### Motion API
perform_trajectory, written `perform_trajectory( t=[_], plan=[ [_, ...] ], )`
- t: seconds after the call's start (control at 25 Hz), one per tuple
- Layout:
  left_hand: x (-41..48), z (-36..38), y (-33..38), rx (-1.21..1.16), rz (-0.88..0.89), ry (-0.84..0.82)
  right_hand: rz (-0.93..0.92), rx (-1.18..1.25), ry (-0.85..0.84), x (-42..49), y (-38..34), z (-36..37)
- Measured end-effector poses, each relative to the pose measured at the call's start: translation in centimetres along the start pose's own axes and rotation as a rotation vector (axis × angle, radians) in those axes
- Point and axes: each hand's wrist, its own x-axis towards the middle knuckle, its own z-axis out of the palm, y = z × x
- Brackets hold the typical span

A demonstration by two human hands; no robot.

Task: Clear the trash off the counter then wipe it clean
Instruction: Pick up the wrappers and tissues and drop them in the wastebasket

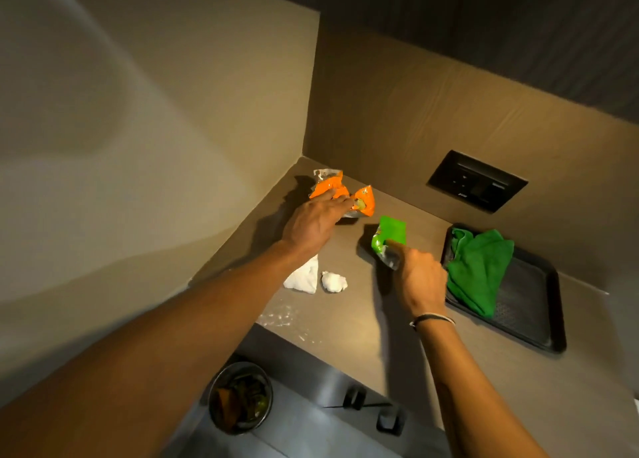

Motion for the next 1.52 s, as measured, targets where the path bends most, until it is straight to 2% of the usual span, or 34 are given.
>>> perform_trajectory(
  t=[0.08,0.16,0.2,0.28,0.4,0.48,0.56,0.72,0.84,0.96,1.08,1.12,1.16,1.24,1.28,1.4,1.52],
  plan=[
    [-3.9,-2.3,0.3,-0.146,-0.015,0.285,0.023,0.194,0.293,-3.1,-0.7,-0.4],
    [-10.5,-3.8,0.2,-0.178,-0.065,0.539,-0.093,0.399,0.575,-8.7,-3.3,0.5],
    [-14.8,-4.2,0.0,-0.192,-0.112,0.605,-0.192,0.478,0.606,-12.3,-5.2,1.7],
    [-23.6,-4.4,-0.4,-0.228,-0.264,0.615,-0.357,0.579,0.505,-18.6,-9.0,4.9],
    [-35.2,-1.9,-1.1,-0.235,-0.536,0.459,-0.457,0.571,0.294,-24.7,-13.7,10.4],
    [-40.8,1.7,-2.1,-0.251,-0.674,0.350,-0.460,0.514,0.085,-26.5,-15.4,15.3],
    [-44.6,6.7,-3.8,-0.279,-0.790,0.228,-0.414,0.444,-0.162,-26.6,-16.1,21.2],
    [-47.8,19.8,-8.9,-0.271,-0.955,0.025,-0.322,0.364,-0.420,-25.1,-15.3,36.4],
    [-47.6,31.2,-13.8,-0.263,-0.930,-0.050,-0.324,0.238,-0.500,-22.6,-14.3,48.7],
    [-47.7,41.8,-19.5,-0.170,-0.803,-0.156,-0.395,0.117,-0.520,-19.7,-13.8,59.2],
    [-49.5,47.4,-23.1,0.033,-0.501,-0.598,-0.444,-0.019,-0.666,-19.1,-14.1,64.3],
    [-50.0,47.8,-23.4,0.038,-0.446,-0.669,-0.461,-0.036,-0.671,-19.2,-14.1,64.7],
    [-50.6,47.0,-23.1,-0.007,-0.467,-0.676,-0.468,-0.023,-0.671,-19.4,-14.2,64.1],
    [-51.5,43.4,-20.7,-0.114,-0.615,-0.579,-0.459,0.022,-0.641,-20.9,-14.2,60.7],
    [-51.8,40.9,-19.0,-0.106,-0.634,-0.506,-0.447,0.044,-0.626,-21.7,-14.1,58.2],
    [-51.9,32.8,-13.9,0.027,-0.493,-0.372,-0.377,0.169,-0.552,-24.1,-14.4,49.2],
    [-47.3,23.2,-9.0,0.061,-0.378,-0.327,-0.278,0.255,-0.394,-25.2,-14.8,38.0]
  ],
)
